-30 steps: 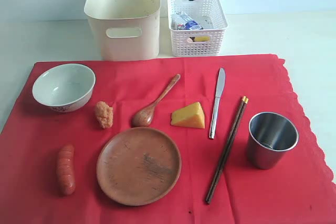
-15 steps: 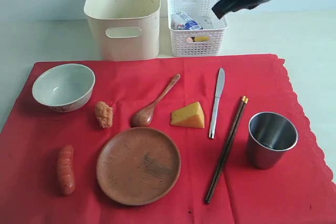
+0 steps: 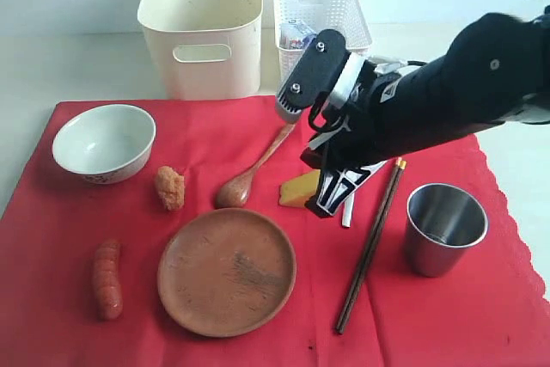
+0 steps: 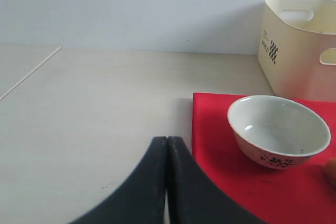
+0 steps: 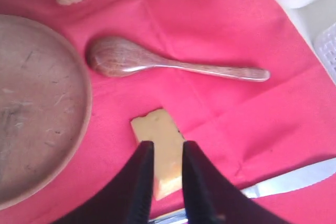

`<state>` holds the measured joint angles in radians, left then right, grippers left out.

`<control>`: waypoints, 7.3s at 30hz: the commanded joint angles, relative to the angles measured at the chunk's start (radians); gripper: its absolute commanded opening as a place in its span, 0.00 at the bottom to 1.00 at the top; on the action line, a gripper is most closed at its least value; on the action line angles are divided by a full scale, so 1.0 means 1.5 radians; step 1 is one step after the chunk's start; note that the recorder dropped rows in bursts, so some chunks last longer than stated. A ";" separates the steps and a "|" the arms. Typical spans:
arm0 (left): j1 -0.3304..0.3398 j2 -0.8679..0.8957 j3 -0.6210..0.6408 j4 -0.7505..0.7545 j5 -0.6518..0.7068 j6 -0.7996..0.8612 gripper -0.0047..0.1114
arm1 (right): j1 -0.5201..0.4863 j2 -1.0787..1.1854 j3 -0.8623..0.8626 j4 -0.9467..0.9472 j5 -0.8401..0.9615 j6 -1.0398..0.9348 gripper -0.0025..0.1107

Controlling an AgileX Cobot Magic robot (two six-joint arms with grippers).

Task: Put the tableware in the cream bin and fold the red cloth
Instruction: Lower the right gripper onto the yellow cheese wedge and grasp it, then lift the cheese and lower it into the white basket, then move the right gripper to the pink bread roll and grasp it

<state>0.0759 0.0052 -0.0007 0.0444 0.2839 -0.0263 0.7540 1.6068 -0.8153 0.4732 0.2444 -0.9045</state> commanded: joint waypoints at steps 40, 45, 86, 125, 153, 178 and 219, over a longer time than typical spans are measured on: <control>-0.004 -0.003 0.000 -0.002 -0.007 -0.005 0.05 | -0.001 0.215 -0.022 0.003 -0.247 -0.008 0.02; -0.004 -0.003 0.000 -0.002 -0.007 -0.005 0.05 | -0.001 0.215 -0.022 0.003 -0.247 -0.008 0.02; -0.004 -0.003 0.000 -0.002 -0.007 -0.005 0.05 | -0.089 0.136 -0.146 0.091 -0.363 0.105 0.02; -0.004 -0.003 0.000 -0.002 -0.007 -0.005 0.05 | -0.154 0.441 -0.438 0.092 -0.493 0.149 0.54; -0.004 -0.003 0.000 -0.002 -0.005 -0.005 0.05 | -0.148 0.132 -0.438 0.046 0.167 0.115 0.23; -0.004 -0.003 0.000 -0.002 -0.005 -0.005 0.05 | 0.059 0.302 -0.438 0.044 0.160 0.204 0.33; -0.004 -0.003 0.000 -0.002 -0.005 -0.005 0.05 | 0.133 0.436 -0.458 0.049 0.070 0.152 0.45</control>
<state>0.0759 0.0052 -0.0007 0.0444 0.2839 -0.0263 0.9521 2.2637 -1.4900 0.5432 0.3512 -0.6622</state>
